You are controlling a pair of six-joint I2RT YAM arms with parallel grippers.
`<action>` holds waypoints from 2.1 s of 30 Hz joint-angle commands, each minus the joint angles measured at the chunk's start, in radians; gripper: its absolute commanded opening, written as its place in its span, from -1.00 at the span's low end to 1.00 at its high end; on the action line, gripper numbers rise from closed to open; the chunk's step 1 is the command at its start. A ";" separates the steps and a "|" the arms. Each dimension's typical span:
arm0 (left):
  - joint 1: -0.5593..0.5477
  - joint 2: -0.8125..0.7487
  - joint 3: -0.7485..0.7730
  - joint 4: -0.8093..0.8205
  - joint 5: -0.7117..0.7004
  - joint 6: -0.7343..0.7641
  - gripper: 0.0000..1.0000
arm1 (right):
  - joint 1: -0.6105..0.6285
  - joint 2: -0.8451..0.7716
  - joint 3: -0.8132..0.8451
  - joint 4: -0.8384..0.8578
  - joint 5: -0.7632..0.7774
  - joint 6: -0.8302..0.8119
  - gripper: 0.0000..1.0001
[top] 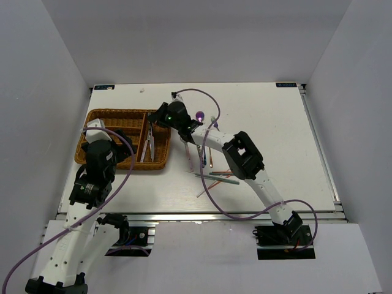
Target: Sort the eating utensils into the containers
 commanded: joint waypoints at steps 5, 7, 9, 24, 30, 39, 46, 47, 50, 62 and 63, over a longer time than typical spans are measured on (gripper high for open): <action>-0.007 -0.015 -0.003 0.013 0.000 0.007 0.96 | 0.001 0.073 0.095 0.081 0.086 0.031 -1.00; -0.005 -0.018 -0.003 0.011 0.000 0.007 0.96 | 0.005 0.082 0.098 0.078 0.094 0.036 -0.81; -0.005 -0.020 -0.003 0.011 0.000 0.006 0.96 | 0.008 0.081 0.093 0.065 0.102 0.031 -0.58; -0.007 -0.027 -0.004 0.011 0.000 0.006 0.96 | 0.020 0.157 0.226 -0.088 0.048 -0.032 -0.27; -0.007 -0.034 -0.006 0.010 -0.006 0.006 0.96 | 0.020 0.191 0.268 -0.159 0.043 -0.033 0.63; -0.007 -0.032 -0.006 0.010 -0.007 0.006 0.96 | 0.021 0.133 0.165 -0.150 0.025 -0.066 0.75; -0.007 -0.032 -0.006 0.011 -0.006 0.004 0.96 | 0.041 -0.020 0.029 -0.077 0.066 -0.161 0.79; -0.007 -0.029 -0.006 0.011 -0.006 0.004 0.96 | 0.041 -0.043 0.020 -0.068 0.057 -0.186 0.79; -0.008 -0.024 -0.004 0.010 -0.009 0.004 0.96 | 0.040 -0.154 -0.031 -0.061 0.074 -0.246 0.79; -0.007 -0.030 -0.004 0.010 -0.016 0.003 0.96 | -0.051 -0.543 -0.363 -0.608 0.234 -0.591 0.79; -0.007 -0.029 -0.004 0.011 -0.013 0.003 0.96 | -0.051 -0.605 -0.419 -0.616 0.229 -0.608 0.76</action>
